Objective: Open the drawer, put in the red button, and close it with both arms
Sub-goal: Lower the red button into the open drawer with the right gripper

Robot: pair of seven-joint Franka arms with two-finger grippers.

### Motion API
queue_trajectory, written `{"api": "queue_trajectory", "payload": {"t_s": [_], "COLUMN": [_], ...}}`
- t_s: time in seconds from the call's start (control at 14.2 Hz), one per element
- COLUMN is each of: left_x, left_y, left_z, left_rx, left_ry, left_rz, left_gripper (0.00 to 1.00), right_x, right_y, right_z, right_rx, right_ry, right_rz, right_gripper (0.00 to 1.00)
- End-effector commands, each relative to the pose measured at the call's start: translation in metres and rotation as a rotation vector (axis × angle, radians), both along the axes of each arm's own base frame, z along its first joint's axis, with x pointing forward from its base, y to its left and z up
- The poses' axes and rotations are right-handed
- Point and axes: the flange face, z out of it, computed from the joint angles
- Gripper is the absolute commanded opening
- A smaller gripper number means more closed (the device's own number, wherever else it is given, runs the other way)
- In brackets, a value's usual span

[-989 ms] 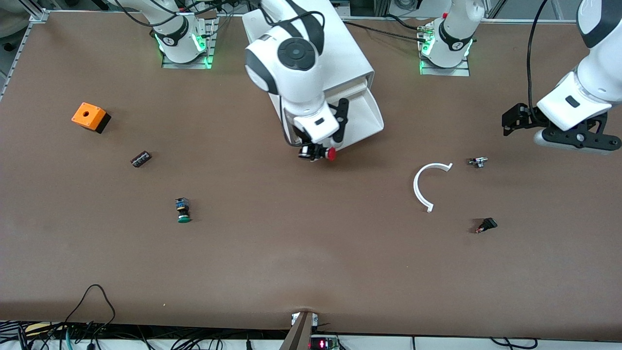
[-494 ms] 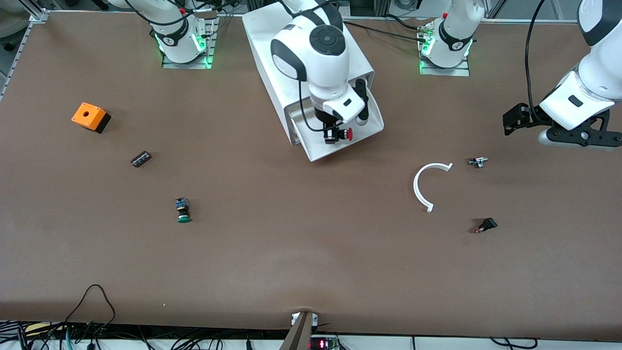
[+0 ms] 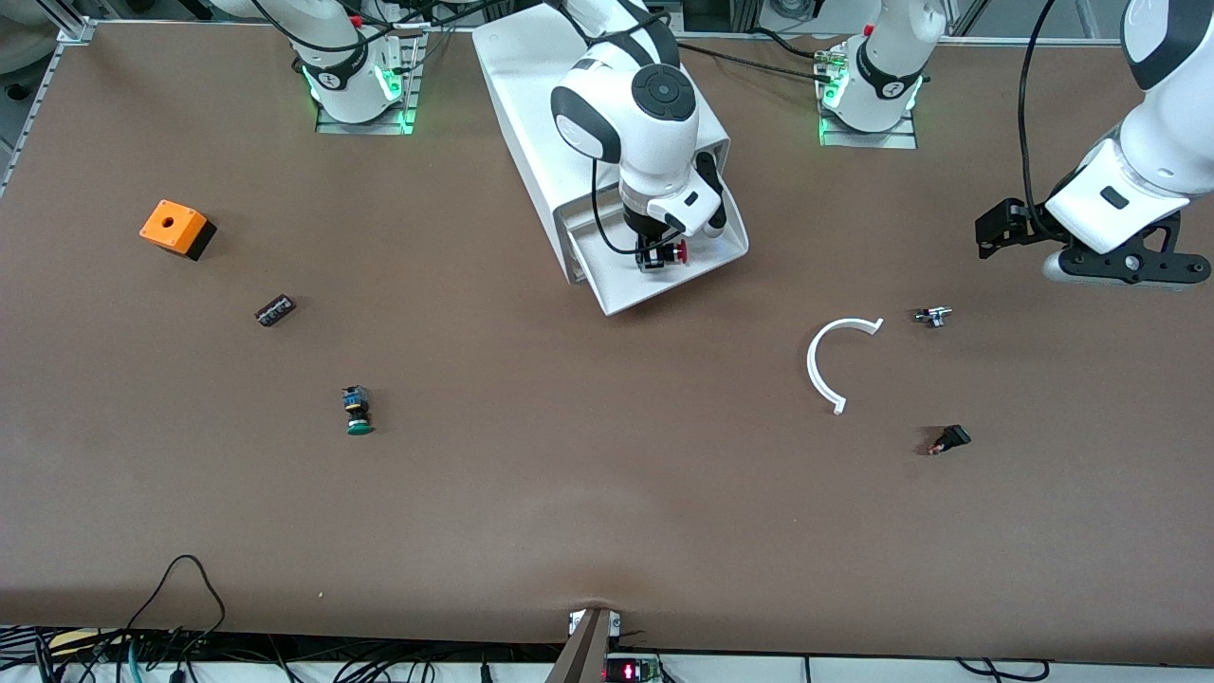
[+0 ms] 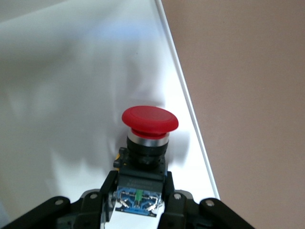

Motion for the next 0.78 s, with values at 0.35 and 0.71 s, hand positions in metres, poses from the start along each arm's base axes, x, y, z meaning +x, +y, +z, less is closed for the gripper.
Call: {"api": "queue_trajectory", "payload": {"t_s": [0.35,0.71], "left_x": [-0.006,-0.007], "left_y": [-0.001,-0.004], "left_z": [0.006,0.006], "left_rx": [0.003,0.004], "left_ry": [0.001,0.010], "left_rz": [0.007,0.002], "left_gripper": [1.00,1.00], "right_x": [0.011,0.057], "right_y": [-0.006,-0.053], "right_z": [0.041,0.133], "right_rx": [0.035,0.197], "right_ry": [-0.039,-0.052], "right_rz": [-0.018,-0.211], "right_gripper": [1.00,1.00]}}
